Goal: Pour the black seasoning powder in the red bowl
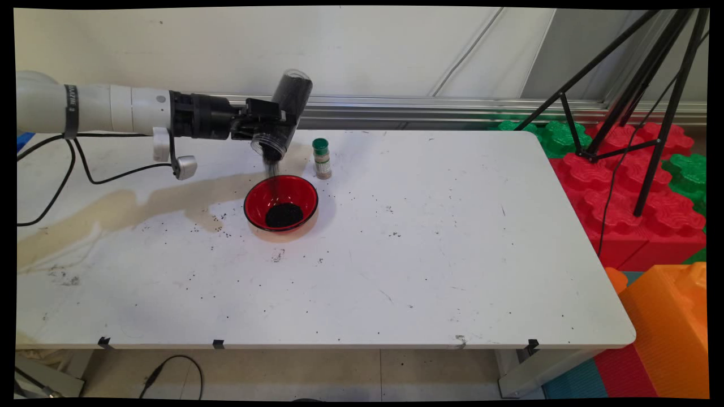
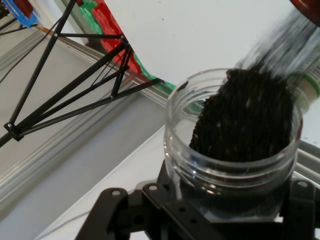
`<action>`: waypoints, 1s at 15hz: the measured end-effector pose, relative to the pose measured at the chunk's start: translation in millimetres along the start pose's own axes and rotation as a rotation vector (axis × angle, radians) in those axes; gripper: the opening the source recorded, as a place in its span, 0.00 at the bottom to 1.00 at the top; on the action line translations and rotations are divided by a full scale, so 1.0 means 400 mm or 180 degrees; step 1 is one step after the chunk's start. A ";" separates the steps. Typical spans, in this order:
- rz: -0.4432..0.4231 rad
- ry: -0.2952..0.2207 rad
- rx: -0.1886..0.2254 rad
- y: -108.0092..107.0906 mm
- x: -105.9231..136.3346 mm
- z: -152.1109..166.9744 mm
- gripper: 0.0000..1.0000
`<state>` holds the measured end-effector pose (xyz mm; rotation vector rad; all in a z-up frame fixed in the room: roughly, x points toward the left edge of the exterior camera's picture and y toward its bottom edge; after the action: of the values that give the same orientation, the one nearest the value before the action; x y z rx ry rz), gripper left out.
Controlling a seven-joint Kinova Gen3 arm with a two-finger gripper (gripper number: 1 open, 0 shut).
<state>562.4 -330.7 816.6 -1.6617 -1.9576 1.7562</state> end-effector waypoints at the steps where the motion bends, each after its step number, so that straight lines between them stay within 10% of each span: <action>1: 0.0007 0.0002 0.0001 0.000 0.000 0.000 0.00; 15: 0.0089 0.0014 0.0023 0.001 0.003 -0.006 0.00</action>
<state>563.5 -328.5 816.4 -1.6975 -1.9333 1.7651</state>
